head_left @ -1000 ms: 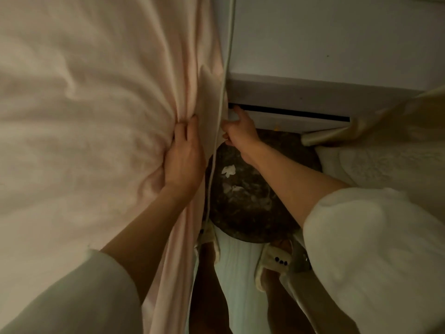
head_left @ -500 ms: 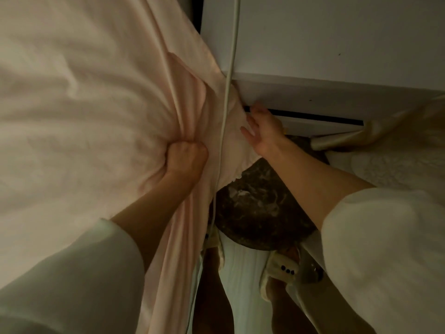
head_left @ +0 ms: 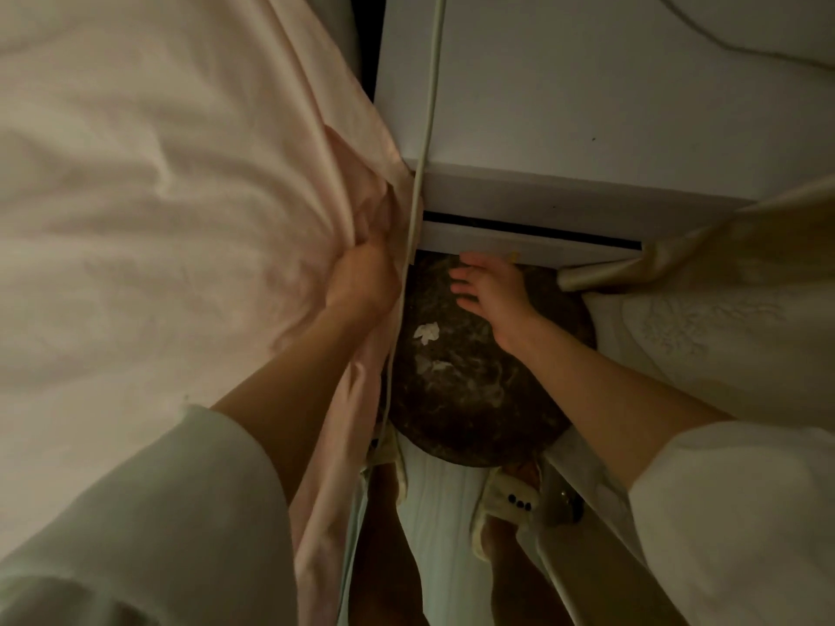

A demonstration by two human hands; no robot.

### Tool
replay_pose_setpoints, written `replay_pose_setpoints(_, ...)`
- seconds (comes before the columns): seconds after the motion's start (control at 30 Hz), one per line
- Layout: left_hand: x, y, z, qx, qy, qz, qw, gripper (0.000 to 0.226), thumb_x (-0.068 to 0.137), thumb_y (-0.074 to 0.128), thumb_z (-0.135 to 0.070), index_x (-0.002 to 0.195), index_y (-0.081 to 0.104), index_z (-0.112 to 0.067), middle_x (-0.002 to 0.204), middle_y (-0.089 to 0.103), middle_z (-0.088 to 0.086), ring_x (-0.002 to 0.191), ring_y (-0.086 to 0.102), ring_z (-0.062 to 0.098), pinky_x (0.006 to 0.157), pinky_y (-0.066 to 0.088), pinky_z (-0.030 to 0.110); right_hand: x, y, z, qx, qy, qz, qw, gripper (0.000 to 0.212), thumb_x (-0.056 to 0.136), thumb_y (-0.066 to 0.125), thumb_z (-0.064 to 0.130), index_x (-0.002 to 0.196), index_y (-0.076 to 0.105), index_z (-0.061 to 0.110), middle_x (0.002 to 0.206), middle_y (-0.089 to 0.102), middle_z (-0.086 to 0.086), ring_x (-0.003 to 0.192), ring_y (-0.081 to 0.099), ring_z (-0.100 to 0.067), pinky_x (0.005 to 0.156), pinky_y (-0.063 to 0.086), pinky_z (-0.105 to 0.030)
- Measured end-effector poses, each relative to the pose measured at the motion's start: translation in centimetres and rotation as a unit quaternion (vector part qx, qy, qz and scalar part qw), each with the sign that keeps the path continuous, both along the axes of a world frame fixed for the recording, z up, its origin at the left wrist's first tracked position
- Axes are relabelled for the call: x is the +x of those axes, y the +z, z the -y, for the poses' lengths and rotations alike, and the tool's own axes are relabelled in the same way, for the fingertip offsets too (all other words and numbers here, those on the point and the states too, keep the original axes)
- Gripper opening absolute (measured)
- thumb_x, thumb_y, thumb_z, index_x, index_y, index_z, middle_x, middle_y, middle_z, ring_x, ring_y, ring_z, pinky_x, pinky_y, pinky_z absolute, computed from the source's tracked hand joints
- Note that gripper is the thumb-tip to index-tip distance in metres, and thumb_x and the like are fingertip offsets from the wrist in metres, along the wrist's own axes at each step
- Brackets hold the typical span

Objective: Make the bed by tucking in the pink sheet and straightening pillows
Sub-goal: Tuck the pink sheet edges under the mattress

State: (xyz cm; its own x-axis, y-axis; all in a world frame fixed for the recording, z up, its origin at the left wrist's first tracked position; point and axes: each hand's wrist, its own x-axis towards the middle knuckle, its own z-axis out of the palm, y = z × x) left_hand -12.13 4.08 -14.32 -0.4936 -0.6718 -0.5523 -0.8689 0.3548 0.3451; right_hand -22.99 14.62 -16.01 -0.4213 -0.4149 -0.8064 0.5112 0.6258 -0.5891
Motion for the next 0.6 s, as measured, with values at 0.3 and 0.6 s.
replay_pose_setpoints(0.3, 1.1, 7.0, 3.9, -0.319, -0.184, -0.048, 0.928, 0.042, 0.089, 0.053, -0.017, 0.131, 0.046, -0.012, 0.114, 0.055, 0.016, 0.096, 0.054, 0.034, 0.077, 0.044, 0.042, 2.9, 6.8, 4.6, -0.054, 0.127, -0.227, 0.964, 0.021, 0.096, 0.048, 0.013, 0.112, 0.061, 0.007, 0.112, 0.064, -0.008, 0.098, 0.057, -0.014, 0.090, 0.047, -0.026)
replay_pose_setpoints(0.6, -1.4, 8.4, 12.1, -0.283, -0.161, -0.057, 0.944, 0.029, 0.097, 0.041, -0.026, 0.113, 0.065, -0.018, 0.103, 0.068, 0.007, 0.088, 0.064, 0.028, 0.067, 0.039, 0.032, 2.4, 8.5, 12.1, -0.035, 0.288, -0.410, 0.864, 0.028, 0.099, 0.043, 0.028, 0.114, 0.054, 0.007, 0.085, 0.059, -0.005, 0.077, 0.060, -0.021, 0.063, 0.046, -0.031)
